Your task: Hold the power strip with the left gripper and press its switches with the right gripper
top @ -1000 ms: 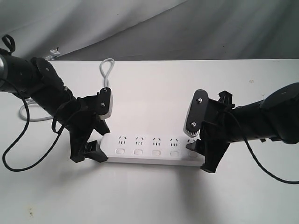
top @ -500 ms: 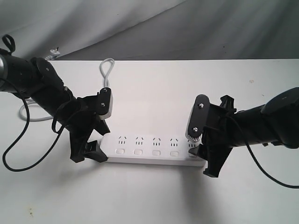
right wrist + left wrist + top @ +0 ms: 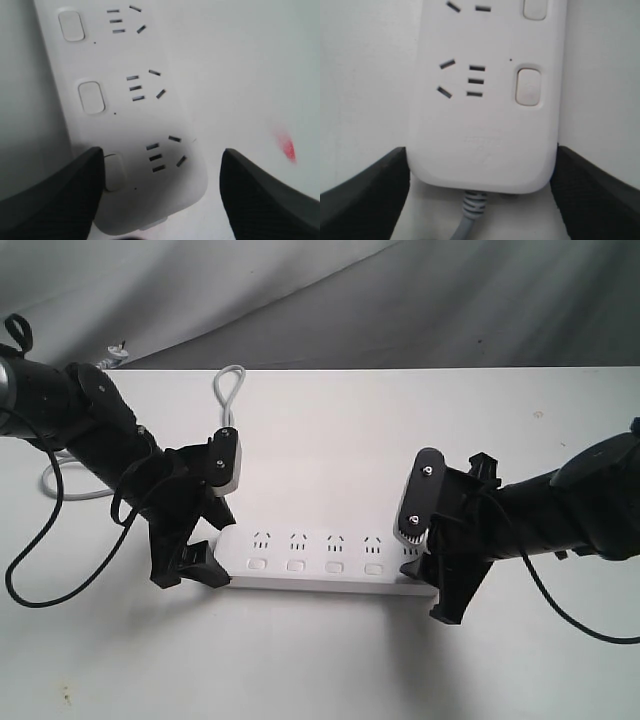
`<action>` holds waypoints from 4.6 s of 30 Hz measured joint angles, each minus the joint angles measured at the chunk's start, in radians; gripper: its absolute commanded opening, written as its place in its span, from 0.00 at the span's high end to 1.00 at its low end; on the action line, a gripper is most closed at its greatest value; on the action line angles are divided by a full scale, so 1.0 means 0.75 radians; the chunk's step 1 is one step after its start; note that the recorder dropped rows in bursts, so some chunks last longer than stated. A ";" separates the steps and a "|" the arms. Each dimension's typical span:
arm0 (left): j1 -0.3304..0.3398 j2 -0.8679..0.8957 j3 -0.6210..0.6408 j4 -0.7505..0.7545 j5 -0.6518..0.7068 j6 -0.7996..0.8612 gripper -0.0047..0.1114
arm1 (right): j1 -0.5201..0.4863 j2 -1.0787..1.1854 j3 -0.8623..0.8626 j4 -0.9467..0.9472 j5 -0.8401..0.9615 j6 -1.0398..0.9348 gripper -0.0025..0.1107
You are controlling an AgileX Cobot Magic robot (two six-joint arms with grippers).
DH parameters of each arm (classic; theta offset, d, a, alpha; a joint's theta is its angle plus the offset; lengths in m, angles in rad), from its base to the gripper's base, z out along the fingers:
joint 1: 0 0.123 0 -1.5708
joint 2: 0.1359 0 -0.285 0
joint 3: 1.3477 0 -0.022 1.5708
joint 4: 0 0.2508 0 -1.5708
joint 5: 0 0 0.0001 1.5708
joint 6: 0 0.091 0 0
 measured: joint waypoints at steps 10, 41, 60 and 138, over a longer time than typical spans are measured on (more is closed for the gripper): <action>0.000 0.000 0.000 0.000 -0.008 -0.003 0.36 | 0.000 0.010 -0.064 0.004 -0.003 0.000 0.43; 0.000 0.000 0.000 0.000 -0.008 -0.003 0.36 | -0.035 0.063 -0.031 0.039 -0.001 0.030 0.43; 0.000 0.000 0.000 0.000 -0.008 -0.003 0.36 | -0.035 -0.649 0.083 0.104 -0.034 0.127 0.55; 0.000 0.000 0.000 0.000 -0.008 -0.003 0.36 | -0.524 -1.984 0.704 0.632 -0.275 0.277 0.98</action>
